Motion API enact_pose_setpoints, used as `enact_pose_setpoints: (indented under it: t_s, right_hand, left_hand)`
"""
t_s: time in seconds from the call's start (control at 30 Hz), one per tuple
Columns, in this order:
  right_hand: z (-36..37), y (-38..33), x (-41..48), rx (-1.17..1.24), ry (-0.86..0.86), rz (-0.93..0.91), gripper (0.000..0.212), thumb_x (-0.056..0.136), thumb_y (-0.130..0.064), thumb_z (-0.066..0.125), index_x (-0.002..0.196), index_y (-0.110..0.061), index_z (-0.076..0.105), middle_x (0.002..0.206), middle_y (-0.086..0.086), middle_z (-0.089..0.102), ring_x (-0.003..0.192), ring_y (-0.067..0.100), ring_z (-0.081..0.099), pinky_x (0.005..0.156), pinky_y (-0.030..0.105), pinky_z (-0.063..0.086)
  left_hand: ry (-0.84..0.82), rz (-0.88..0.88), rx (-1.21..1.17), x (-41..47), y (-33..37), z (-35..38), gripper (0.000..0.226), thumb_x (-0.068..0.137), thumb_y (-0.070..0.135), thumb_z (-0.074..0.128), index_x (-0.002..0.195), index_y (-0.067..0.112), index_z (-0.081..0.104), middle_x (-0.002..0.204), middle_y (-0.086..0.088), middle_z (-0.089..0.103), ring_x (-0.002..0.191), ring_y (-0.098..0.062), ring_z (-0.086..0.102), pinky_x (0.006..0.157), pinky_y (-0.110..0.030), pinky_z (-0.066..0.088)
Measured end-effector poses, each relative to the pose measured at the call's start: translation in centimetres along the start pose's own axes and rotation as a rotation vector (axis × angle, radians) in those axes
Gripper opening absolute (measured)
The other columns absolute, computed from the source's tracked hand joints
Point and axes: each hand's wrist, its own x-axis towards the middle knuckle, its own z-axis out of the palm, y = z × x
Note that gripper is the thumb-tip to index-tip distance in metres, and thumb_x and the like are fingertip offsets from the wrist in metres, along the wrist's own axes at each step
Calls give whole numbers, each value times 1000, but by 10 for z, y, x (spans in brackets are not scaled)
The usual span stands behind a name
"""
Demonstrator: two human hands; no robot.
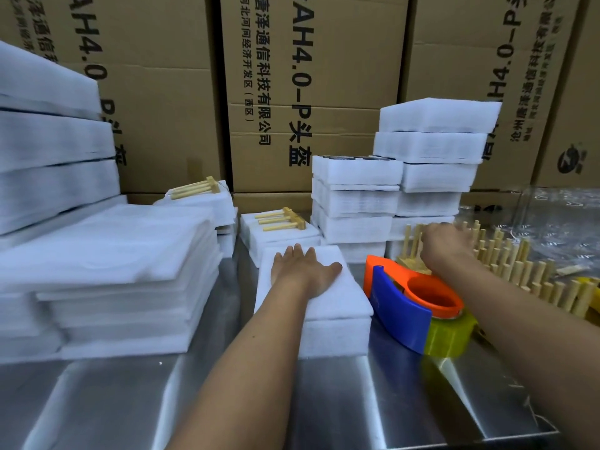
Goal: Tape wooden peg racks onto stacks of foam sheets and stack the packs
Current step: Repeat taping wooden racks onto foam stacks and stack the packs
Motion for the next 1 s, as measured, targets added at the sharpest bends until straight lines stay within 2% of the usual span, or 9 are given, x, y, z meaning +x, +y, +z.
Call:
enact_pose_setpoints:
  t_s: [0.17,0.4,0.53,0.63,0.87,1.0]
  right_hand:
    - [-2,4,1,387,19,62,26,84,0,56,106,-1,68,104,22,66,97,37,61,82,40,54]
    - [2,7,-1,358,20,2,25,88,-7,57,108,-12,71,109,14,68,99,32,62,82,38,53]
    - [4,8,-4,479,140,-48,26,91,-7,56,112,-10,70,109,16,69,97,34,62,79,37,53]
    - [3,5,-7,536,209,-107,25,92,-10,58,114,-8,69,107,18,70,100,36,62,85,44,52]
    - [6,4,-15,571,499,-335,19,84,4,64,100,1,72,93,21,72,91,41,63,86,45,42]
    - [1,2,-23,630,638,-419,18,80,8,67,96,3,73,88,20,72,84,41,65,79,49,46]
  left_hand:
    - [-3,0,6,0,1,-1,80,89,68,22,152,20,9,160,-5,0,147,-21,-3,117,-39,-2]
    - [-11,1,6,-2,1,-2,80,89,68,22,152,20,8,160,-5,-1,147,-21,-3,116,-39,-3]
    - [-15,-2,3,-2,1,-3,80,89,68,22,152,21,8,160,-4,-1,147,-20,-3,116,-39,-3]
    - [-17,0,5,-3,1,-3,79,90,68,22,152,21,8,160,-4,-1,147,-20,-4,116,-39,-3]
    - [-10,0,4,-3,2,-3,79,90,67,23,152,20,10,160,-4,0,147,-20,-3,117,-39,-2]
    - [-10,-2,-1,-3,1,-2,78,90,67,23,152,21,10,160,-4,0,147,-20,-3,117,-39,-2]
